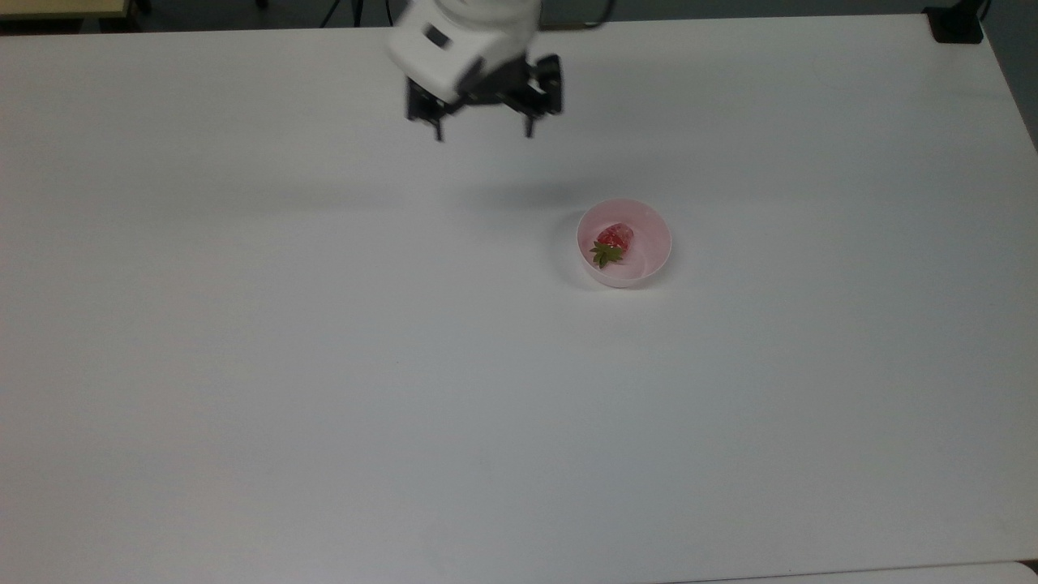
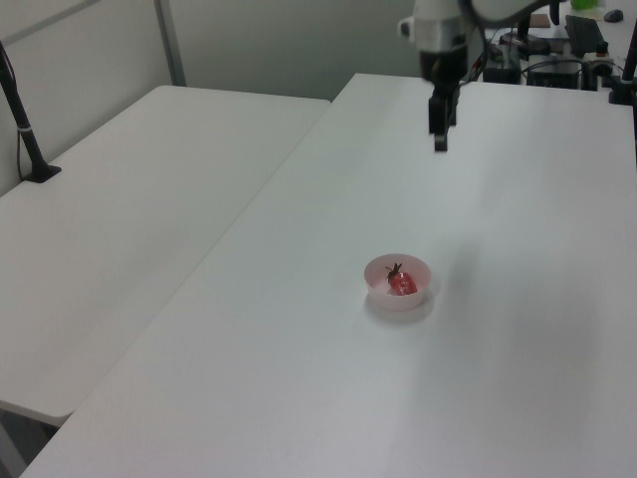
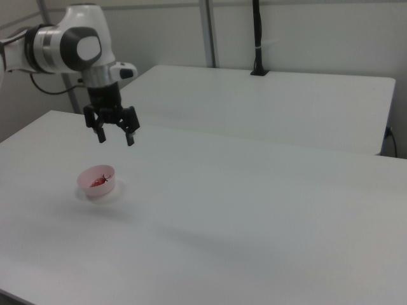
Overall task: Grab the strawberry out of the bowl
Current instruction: 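Move the open gripper over the pink bowl and lower it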
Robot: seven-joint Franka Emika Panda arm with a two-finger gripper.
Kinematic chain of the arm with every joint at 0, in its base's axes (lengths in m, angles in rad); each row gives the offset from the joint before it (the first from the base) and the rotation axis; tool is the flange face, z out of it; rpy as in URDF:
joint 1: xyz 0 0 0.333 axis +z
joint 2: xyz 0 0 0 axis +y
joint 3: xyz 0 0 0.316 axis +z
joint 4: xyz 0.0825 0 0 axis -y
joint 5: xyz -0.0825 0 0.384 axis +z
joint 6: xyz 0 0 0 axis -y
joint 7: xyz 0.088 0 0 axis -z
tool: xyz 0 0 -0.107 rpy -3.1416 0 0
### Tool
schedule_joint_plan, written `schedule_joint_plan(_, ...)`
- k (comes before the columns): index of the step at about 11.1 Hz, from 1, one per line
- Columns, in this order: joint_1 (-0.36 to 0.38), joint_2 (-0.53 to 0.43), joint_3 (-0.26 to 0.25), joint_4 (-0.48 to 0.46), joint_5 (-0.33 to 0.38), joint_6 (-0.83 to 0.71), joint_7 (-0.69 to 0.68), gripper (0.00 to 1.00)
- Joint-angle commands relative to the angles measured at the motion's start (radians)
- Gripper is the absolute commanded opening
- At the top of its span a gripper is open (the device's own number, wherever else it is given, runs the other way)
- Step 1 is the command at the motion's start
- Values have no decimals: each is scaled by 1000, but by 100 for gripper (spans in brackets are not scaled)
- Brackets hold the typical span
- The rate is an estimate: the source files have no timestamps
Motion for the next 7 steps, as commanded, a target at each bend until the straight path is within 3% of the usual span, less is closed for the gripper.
schedule_joint_plan(1,146,102,-33,40,53,91,37,100)
schedule_joint_plan(4,218,178,-31,43,67,184,135,90)
schedule_joint_plan(7,221,239,-25,35,67,266,169,86)
